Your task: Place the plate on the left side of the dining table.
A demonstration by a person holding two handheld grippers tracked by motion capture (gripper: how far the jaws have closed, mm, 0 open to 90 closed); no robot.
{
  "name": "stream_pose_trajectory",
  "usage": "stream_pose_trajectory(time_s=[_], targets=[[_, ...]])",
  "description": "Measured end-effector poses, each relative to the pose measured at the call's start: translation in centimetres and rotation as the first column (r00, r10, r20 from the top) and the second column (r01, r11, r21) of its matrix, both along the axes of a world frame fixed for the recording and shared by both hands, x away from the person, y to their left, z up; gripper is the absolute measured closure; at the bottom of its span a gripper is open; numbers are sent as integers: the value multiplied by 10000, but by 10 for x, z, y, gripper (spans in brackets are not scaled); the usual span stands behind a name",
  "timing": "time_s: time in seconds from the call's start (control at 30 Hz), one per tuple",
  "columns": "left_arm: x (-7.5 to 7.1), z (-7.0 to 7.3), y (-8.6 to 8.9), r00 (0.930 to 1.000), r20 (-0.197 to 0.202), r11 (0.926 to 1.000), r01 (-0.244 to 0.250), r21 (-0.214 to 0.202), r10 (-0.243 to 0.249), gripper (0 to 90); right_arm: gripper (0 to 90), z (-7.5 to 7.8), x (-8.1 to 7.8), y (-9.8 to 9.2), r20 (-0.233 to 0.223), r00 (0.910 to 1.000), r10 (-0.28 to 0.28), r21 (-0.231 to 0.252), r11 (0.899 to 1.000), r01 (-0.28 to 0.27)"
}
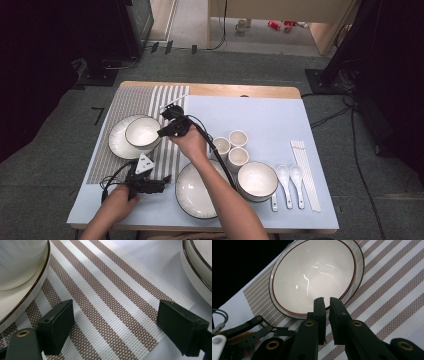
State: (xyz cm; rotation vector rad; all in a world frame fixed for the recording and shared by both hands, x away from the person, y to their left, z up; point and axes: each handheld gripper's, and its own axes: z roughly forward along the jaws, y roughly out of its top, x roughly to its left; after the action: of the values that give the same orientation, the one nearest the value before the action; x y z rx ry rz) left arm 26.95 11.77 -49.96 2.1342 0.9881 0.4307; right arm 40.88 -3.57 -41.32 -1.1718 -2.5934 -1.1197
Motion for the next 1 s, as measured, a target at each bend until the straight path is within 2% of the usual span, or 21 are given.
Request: stream_pose_trajectory(time_s=[0.1, 0.63, 1.0], targets=[[0, 0, 0, 10000, -1, 10000, 3, 3, -3, 147, 802, -2, -1, 2, 28, 9999, 111, -125, 9999, -111], [0, 0, 0, 10000, 1, 10000, 6, 14, -6, 147, 675, -7, -7, 14, 753, 9963, 404, -676, 9971, -353], [0, 0, 0, 10000, -2, 10000, -4, 2, 4, 147, 576, -11, -4, 19, 939, 9952, 263, -452, 9987, -222]])
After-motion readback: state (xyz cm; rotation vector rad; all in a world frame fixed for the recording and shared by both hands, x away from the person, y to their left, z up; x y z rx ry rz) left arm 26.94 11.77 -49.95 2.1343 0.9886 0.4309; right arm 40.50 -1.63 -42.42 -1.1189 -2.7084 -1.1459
